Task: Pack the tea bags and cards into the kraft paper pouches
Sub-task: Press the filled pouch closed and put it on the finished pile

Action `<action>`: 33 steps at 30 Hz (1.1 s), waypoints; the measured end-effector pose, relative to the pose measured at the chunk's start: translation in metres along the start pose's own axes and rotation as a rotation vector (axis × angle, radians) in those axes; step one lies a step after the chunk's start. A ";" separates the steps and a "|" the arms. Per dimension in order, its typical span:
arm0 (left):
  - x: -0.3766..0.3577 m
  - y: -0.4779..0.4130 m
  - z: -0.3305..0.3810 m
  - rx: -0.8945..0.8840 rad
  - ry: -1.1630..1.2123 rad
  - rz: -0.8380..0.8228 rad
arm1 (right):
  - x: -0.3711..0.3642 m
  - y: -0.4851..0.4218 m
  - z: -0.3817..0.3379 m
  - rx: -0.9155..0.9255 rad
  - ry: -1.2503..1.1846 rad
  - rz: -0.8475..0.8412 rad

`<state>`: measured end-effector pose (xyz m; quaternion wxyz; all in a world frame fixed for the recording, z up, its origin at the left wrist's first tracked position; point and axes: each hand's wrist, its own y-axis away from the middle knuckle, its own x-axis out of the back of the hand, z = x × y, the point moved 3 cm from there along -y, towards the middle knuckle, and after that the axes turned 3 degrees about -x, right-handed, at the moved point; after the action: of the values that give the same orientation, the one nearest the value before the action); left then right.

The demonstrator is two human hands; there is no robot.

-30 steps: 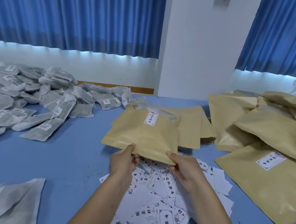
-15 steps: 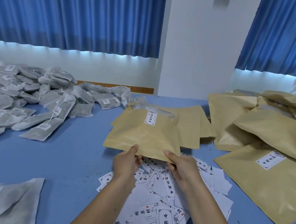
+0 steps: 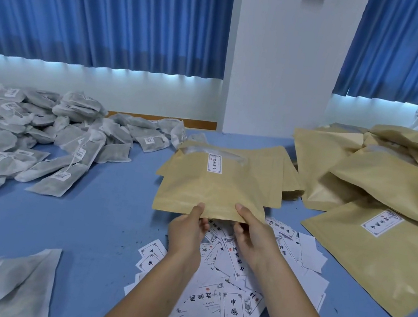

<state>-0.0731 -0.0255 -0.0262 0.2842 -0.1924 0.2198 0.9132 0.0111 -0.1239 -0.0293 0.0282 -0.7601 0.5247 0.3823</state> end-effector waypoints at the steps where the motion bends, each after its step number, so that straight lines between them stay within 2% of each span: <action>1: 0.000 0.000 -0.001 -0.010 -0.006 0.004 | -0.002 0.001 0.002 -0.004 -0.045 -0.017; 10: -0.001 0.000 -0.003 -0.078 -0.166 0.024 | 0.000 0.000 0.002 0.075 0.018 0.084; 12: -0.002 0.001 -0.003 -0.075 -0.139 0.016 | -0.003 0.001 0.008 0.039 -0.055 0.051; 15: -0.002 0.002 -0.004 -0.075 -0.138 0.006 | -0.013 0.003 0.018 -0.044 -0.145 -0.092; 21: -0.005 0.006 -0.006 -0.086 -0.165 -0.013 | -0.008 0.003 0.010 0.095 0.054 -0.023; 27: -0.006 0.006 -0.003 -0.073 -0.154 -0.049 | -0.010 0.005 0.010 0.085 0.049 -0.083; 31: 0.001 0.001 0.007 -0.042 -0.111 -0.044 | -0.002 -0.001 -0.005 0.136 0.146 -0.012; 33: 0.007 -0.005 0.018 -0.057 -0.161 -0.024 | 0.006 -0.006 -0.014 0.130 0.130 0.023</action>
<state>-0.0797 -0.0092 -0.0164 0.3063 -0.1287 0.1679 0.9281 0.0248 -0.1319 -0.0256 0.0390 -0.7738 0.5578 0.2976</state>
